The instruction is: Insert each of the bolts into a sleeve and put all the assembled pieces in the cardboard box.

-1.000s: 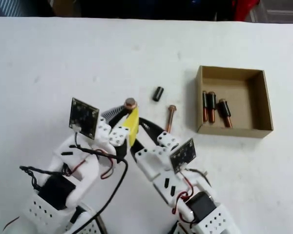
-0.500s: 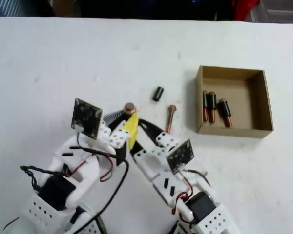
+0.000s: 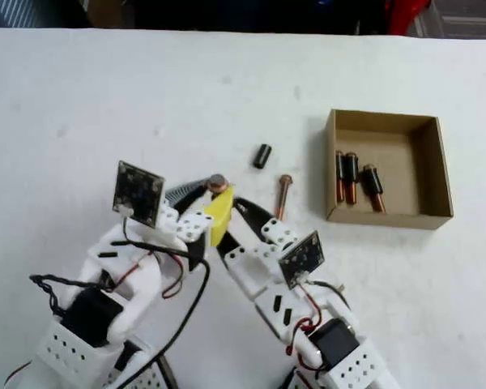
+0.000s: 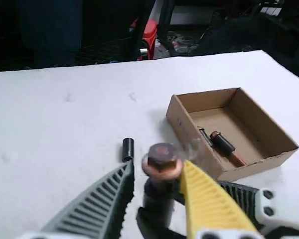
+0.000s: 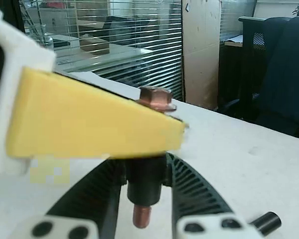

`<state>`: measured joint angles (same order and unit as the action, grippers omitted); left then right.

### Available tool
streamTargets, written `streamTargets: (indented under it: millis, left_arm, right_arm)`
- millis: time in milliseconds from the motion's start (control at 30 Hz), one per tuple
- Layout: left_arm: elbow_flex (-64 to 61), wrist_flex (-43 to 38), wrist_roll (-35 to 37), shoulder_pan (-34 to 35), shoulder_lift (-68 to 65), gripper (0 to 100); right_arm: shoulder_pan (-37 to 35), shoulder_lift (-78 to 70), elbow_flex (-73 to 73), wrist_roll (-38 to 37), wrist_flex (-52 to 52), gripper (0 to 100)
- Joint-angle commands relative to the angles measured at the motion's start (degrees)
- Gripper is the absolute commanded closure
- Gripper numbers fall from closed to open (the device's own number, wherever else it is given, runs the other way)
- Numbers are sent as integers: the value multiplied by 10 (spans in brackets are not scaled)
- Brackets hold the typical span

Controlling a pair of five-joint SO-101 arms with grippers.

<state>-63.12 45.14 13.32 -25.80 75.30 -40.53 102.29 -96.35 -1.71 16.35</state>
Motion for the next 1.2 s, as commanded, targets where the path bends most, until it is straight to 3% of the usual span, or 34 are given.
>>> streamTargets:
  millis: [0,300,700,1167]
  left_arm:
    - [3,11,0,-4,-4,736]
    - [23,-2,-5,3,-4,731]
    - [131,-4,-103,158,-3,732]
    - [233,171,-118,269,-3,733]
  right_arm:
    - [1,9,-4,-10,-2,981]
    - [2,9,-4,-10,0,981]
    - [4,9,-4,-14,25,981]
    - [46,9,-4,-11,36,981]
